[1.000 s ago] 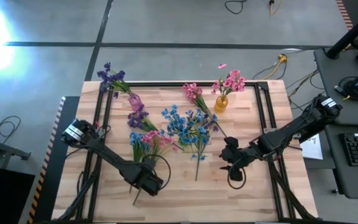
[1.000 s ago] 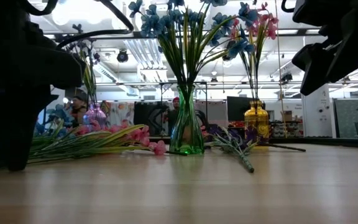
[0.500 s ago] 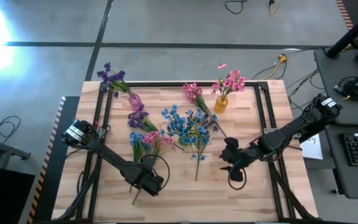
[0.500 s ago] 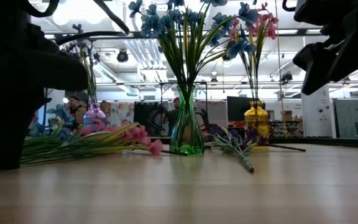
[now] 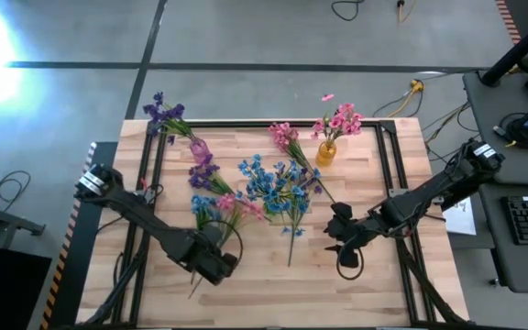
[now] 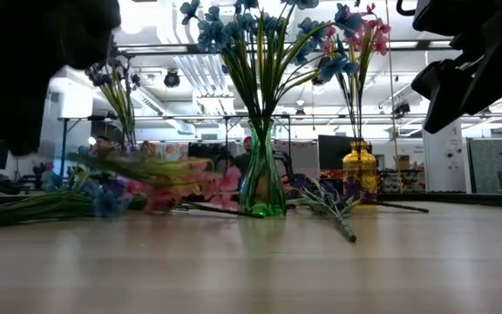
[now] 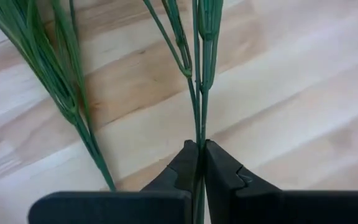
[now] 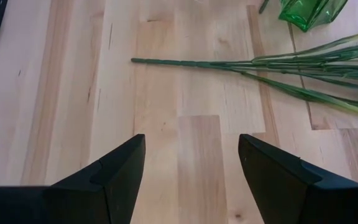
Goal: Sort flowers into vase by color
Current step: Put the bottom pink flowers into the yellow vase
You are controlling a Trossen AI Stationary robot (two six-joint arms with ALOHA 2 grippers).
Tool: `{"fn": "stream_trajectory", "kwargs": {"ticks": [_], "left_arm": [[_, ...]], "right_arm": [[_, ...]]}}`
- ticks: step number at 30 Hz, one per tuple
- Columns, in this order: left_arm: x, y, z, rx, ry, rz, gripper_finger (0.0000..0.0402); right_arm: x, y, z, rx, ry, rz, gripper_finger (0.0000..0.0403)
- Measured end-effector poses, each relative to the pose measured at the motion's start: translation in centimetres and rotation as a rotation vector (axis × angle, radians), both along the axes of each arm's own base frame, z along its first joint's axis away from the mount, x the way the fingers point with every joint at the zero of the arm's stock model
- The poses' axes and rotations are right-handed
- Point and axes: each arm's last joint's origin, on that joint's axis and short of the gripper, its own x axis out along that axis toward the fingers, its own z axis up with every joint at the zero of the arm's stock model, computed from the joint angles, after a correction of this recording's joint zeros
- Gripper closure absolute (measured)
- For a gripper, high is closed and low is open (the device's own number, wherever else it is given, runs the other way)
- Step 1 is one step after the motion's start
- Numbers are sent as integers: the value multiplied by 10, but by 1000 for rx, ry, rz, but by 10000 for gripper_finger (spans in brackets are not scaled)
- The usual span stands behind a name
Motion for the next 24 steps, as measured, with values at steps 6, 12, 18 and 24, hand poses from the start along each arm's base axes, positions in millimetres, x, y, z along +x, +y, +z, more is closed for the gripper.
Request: {"fn": "stream_trajectory", "kwargs": {"ticks": [6, 12, 18, 24], "left_arm": [[-16, -4, 28, -18, -90, -116, 402], [-37, -12, 50, -41, -172, -221, 402], [-51, -18, 61, -24, -243, -264, 402], [-45, -26, 52, -11, -238, -274, 401]], "right_arm": [[0, 0, 0, -7, -1, 8, 154], [0, 0, 0, -6, -1, 7, 154], [0, 0, 0, -3, -3, 5, 154], [1, 0, 0, 5, -6, -3, 154]]}}
